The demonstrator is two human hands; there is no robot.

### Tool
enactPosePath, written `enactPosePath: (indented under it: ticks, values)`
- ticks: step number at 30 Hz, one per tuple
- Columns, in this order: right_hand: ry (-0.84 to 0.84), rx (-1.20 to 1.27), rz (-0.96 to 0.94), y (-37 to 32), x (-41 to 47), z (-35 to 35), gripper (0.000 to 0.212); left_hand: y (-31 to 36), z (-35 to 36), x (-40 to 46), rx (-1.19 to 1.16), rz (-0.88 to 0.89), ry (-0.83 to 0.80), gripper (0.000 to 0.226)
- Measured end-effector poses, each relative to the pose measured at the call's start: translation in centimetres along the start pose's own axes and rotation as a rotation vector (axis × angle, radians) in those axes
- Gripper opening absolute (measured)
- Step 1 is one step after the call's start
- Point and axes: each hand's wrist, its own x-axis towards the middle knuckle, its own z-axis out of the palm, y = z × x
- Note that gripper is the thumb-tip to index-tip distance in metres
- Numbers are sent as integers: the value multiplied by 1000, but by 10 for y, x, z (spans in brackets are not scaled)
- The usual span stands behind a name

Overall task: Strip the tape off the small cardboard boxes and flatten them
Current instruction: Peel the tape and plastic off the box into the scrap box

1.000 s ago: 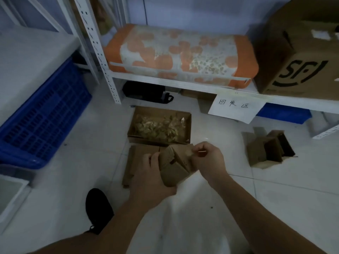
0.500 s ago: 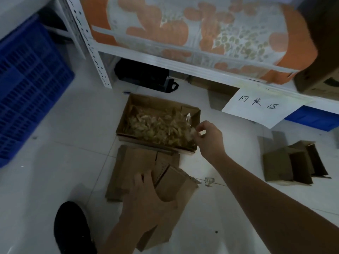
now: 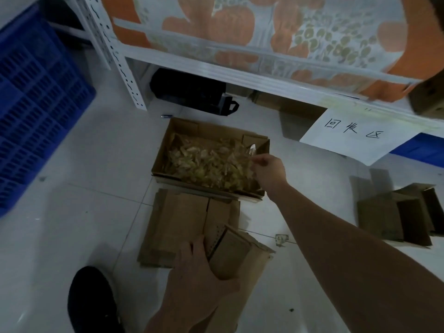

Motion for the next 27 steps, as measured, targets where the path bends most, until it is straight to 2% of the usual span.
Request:
enactPosePath:
  ticks: [3, 7, 11, 13, 15, 17, 20, 23, 27]
  values:
    - [-62, -119, -61, 6, -18, -20, 18, 7, 0, -1, -8, 6, 6, 109]
    - [-206, -406, -232, 4, -67, -52, 28, 25, -3, -9, -6, 51, 10, 114]
    - [-344, -462, -331, -10, -144, -95, 37, 50, -15, -42, 59, 155, 47, 118]
    - [-449, -457, -343, -25, -194, -124, 51, 61, -23, -67, 90, 235, 56, 113]
    - [-564, -592, -389, -36, -244, -151, 82, 72, -31, -99, 152, 318, 47, 112]
    - [-609, -790, -462, -37, -290, -171, 113, 87, -36, -131, 249, 428, 59, 113]
    - [-500, -864, -552, -24, -348, -192, 125, 111, -41, -181, 383, 607, 101, 109]
    - [-356, -773, -591, -7, -396, -213, 122, 125, -41, -225, 477, 713, 139, 100]
    - [-219, -647, -623, 10, -448, -239, 116, 127, -35, -280, 499, 814, 201, 106]
